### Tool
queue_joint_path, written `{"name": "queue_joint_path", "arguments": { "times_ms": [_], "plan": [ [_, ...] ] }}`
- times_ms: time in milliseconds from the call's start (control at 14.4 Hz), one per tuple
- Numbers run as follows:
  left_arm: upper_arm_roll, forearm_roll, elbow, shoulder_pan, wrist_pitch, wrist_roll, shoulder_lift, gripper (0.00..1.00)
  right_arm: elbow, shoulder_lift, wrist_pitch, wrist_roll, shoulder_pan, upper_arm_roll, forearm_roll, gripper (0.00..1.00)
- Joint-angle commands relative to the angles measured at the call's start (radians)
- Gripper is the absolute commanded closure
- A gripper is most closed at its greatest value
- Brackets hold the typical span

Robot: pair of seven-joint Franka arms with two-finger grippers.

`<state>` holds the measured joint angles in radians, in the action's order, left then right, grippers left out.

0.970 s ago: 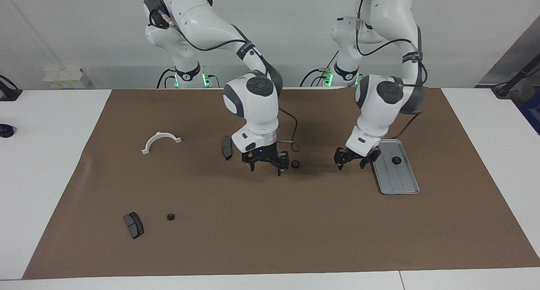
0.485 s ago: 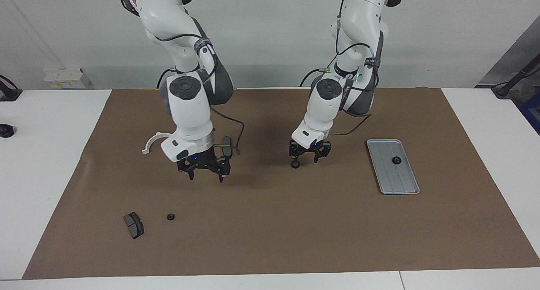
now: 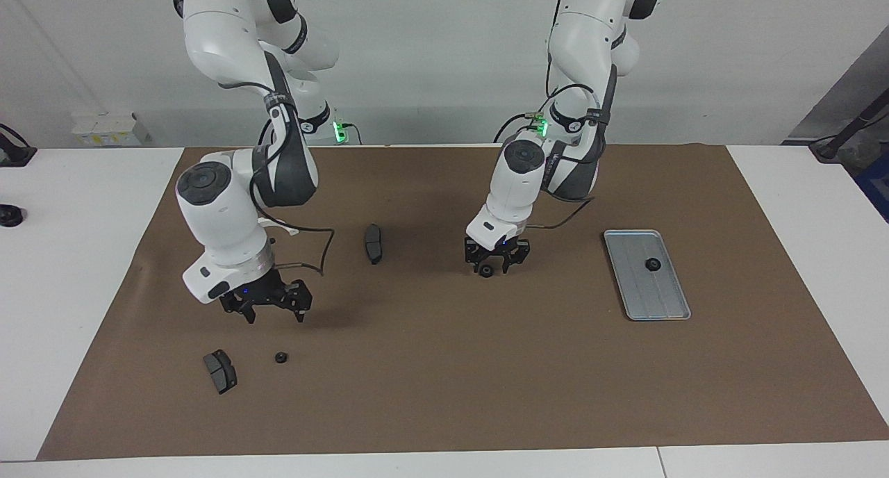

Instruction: Pick bearing gear from pile to tray

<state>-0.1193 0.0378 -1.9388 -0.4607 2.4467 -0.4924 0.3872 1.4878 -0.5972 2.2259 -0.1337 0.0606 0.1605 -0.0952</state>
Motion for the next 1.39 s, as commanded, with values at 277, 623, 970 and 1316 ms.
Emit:
{"name": "queue_joint_path", "arguments": {
  "times_ms": [277, 623, 970, 1316],
  "plan": [
    [0.021, 0.025, -0.022, -0.065, -0.057, -0.023, -0.013, 0.43, -0.127, -0.139, 0.018, 0.025, 0.005, 0.013, 0.002, 0.08],
    [0.021, 0.025, -0.025, -0.064, -0.061, -0.021, -0.014, 0.67, -0.112, -0.133, 0.04, 0.025, 0.013, 0.01, 0.002, 0.34],
    [0.026, 0.025, 0.05, -0.026, -0.13, -0.018, -0.008, 0.93, -0.086, -0.13, 0.052, 0.028, 0.027, 0.008, 0.0, 0.34],
    [0.023, 0.025, 0.166, 0.167, -0.257, 0.02, -0.033, 0.96, -0.075, -0.127, 0.043, 0.035, 0.028, 0.008, 0.0, 0.64]
  ]
}}
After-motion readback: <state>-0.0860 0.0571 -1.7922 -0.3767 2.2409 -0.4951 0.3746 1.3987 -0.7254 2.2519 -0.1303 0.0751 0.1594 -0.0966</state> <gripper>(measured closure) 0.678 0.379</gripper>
